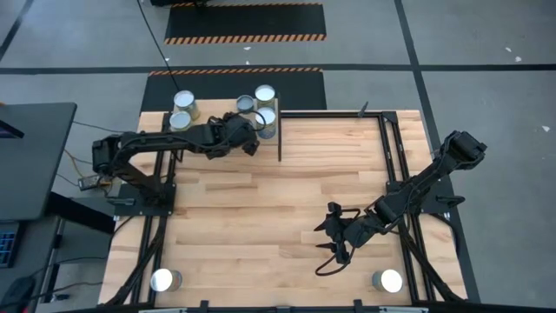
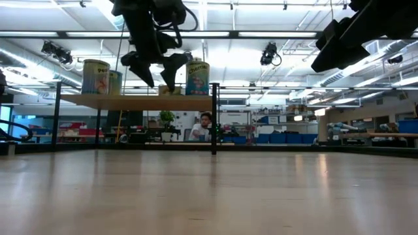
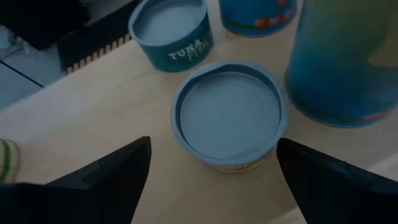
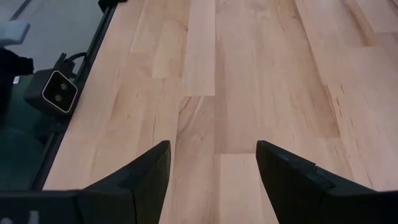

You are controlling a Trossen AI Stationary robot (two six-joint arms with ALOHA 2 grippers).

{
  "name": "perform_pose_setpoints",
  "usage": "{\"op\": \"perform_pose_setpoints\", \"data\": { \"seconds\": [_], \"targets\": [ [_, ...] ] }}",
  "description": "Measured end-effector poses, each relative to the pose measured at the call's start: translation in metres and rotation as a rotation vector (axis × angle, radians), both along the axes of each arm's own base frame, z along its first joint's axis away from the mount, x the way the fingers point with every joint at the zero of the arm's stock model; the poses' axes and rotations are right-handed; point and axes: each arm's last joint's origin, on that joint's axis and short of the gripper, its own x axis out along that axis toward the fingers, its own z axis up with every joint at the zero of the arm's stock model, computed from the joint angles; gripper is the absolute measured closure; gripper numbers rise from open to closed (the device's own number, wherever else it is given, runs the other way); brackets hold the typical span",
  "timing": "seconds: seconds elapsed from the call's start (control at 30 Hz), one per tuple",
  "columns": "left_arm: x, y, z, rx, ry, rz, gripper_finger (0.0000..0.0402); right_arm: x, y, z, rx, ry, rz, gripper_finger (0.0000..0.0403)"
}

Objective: Pick and place cans onto a shelf
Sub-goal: Put the mushroom can on the shelf, then put the right canned tomatoes on the shelf

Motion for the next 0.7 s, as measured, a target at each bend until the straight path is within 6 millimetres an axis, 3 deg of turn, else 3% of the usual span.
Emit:
{"op": "perform_pose_setpoints", "data": {
  "seconds": [0.2,0.43,0.57,0.7],
  "targets": [
    [-0.007,-0.012,0.023,-0.037,-0.057,-0.074,0.0047,0.003,-0.002,0.005,-0.043,0.015,0.014,0.0158],
    [-0.033,-0.068,0.073,0.012,-0.18,-0.316,0.0047,0.019,0.003,0.06,-0.184,0.187,0.042,0.0165],
    [-0.046,-0.101,0.08,0.056,-0.214,-0.457,0.0047,0.023,0.016,0.08,-0.237,0.306,0.093,0.0165],
    [-0.046,-0.133,0.072,0.066,-0.228,-0.606,0.0047,0.024,0.03,0.075,-0.196,0.374,0.156,0.016]
  ]
}}
